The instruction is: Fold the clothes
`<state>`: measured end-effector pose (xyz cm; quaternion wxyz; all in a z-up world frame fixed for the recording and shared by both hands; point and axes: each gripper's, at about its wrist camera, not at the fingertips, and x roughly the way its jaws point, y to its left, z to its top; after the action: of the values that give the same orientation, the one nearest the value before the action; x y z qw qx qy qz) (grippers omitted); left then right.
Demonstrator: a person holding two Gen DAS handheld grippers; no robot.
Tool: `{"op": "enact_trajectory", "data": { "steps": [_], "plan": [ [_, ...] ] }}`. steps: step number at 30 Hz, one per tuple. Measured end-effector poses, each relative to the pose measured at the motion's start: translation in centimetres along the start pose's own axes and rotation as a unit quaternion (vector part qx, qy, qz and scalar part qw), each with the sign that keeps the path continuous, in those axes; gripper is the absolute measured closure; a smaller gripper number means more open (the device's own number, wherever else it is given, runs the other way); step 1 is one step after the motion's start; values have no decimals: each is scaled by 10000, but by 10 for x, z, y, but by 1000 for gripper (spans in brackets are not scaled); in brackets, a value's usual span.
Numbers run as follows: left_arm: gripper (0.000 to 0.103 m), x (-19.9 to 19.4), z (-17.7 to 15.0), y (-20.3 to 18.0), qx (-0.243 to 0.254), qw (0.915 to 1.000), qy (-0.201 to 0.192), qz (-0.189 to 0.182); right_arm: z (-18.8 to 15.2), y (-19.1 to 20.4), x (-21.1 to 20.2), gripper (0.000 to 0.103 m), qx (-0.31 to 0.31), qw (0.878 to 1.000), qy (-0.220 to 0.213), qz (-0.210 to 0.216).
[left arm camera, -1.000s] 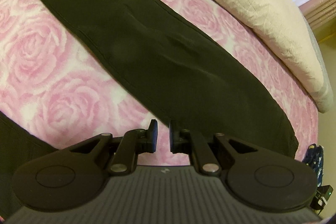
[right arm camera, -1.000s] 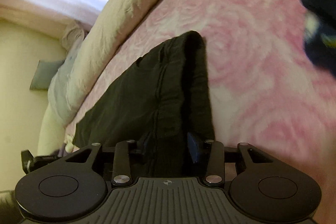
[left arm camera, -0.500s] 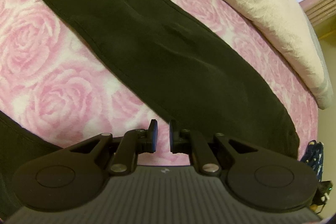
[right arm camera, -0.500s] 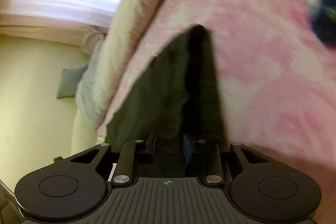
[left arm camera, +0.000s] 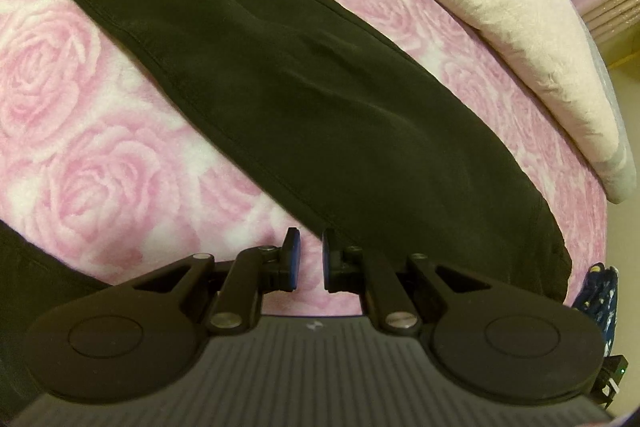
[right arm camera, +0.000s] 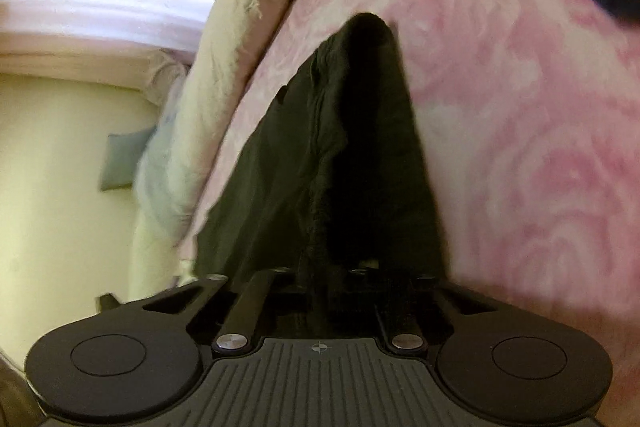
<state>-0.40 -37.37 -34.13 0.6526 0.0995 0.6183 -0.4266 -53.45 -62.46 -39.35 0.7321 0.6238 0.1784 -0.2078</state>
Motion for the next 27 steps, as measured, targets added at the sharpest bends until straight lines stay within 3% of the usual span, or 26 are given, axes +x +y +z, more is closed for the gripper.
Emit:
{"op": "enact_trajectory", "data": {
  "steps": [6,11,14,17,19,20,23,25,27],
  "plan": [
    [97,0,-1,-3,88,10000,-24,-8,-28,49,-23,101,-850,9926,-553,-668],
    [97,2,-7,3,122,9999,16,44,-41,29,-4,102,-1011,9796,-492,-1667],
    [97,-2,-12,8,177,9998,3,94,-43,33,0,101,-815,9806,-599,-1679],
    [97,-4,-16,14,58,9999,14,94,-50,37,-9,80,-646,9844,-565,-1539],
    [97,-4,-18,17,-55,10000,26,54,-53,35,-14,79,-599,9851,-572,-1506],
    [97,-4,-19,17,-77,10000,32,19,-54,34,-17,80,-582,9853,-578,-1495],
    [97,-7,-22,10,98,9999,27,-60,-53,46,-14,100,-869,9772,-616,-1836],
    [97,-11,-23,8,263,9996,-43,-49,-56,66,-12,101,-1405,9631,-677,-2193],
    [96,-17,-24,11,341,9993,-143,51,-63,60,-16,102,-1267,9584,-829,-2420]
  ]
}}
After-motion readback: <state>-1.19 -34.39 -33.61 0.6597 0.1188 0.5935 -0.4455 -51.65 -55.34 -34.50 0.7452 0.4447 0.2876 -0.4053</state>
